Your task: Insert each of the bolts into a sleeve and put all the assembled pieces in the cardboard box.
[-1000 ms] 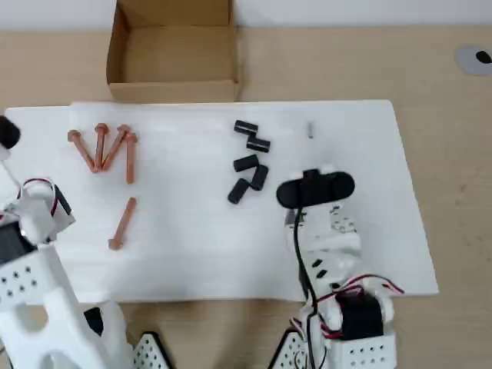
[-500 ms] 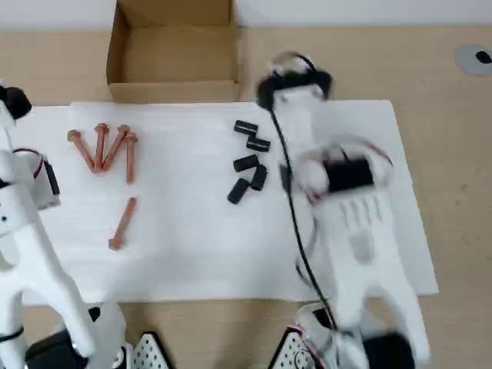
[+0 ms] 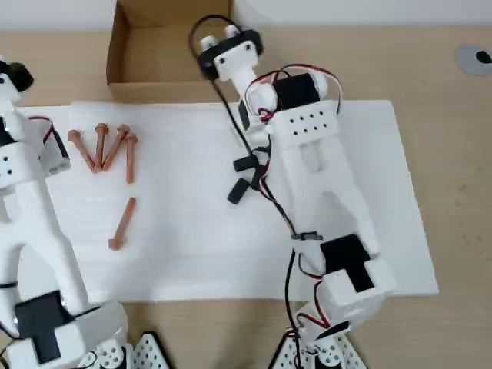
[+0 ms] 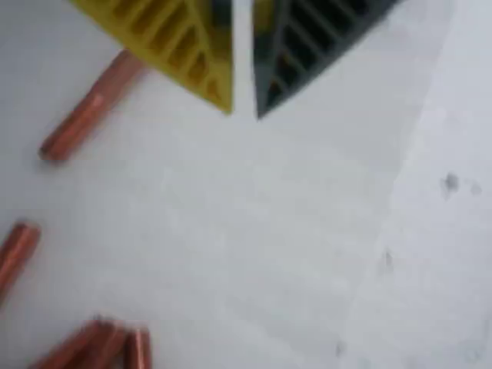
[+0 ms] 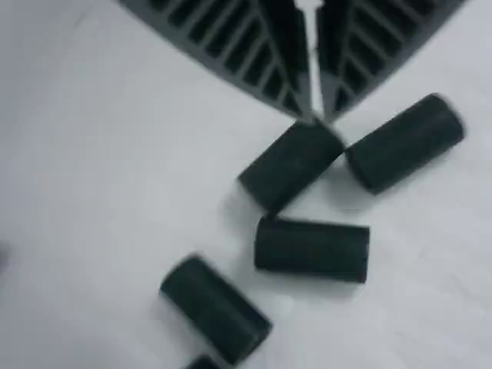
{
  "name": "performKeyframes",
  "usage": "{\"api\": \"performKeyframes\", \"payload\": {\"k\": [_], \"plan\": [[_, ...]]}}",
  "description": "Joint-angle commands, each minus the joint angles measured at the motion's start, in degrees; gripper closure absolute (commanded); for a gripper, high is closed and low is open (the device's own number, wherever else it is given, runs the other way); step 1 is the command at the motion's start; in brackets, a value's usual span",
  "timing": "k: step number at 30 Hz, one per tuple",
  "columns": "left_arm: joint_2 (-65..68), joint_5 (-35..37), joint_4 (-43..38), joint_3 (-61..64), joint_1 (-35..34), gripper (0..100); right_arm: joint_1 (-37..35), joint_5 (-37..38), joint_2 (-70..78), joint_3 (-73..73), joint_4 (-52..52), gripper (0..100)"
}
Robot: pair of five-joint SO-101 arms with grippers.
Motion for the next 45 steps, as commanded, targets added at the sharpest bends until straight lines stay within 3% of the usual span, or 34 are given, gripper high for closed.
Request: {"api": "performKeyframes", "payload": {"k": [1, 7, 12, 25, 31, 45], "plan": [[3.2, 6.6, -4.6, -2.4, 0.7, 97, -0.7, 9.1, 0.4, -4.2, 0.2, 98.9], [13.1, 7.4, -11.9, -5.6, 0.9, 97, -0.4, 9.3, 0.4, -3.9, 0.3, 98.9], [24.6, 6.9, -12.0, -14.7, 0.4, 97, -0.4, 9.4, 0.5, -3.9, 0.1, 98.9], [50.2, 7.3, 1.5, -46.3, 0.7, 97, 1.8, 9.4, 2.5, -3.9, 0.3, 98.9], [55.3, 7.3, 5.4, -57.1, 1.6, 87, 1.6, 9.4, 5.4, -4.0, 0.0, 98.9], [58.2, 14.7, 5.2, -58.3, 2.4, 87, 1.7, 9.4, 7.3, -4.4, -0.2, 98.9]]}}
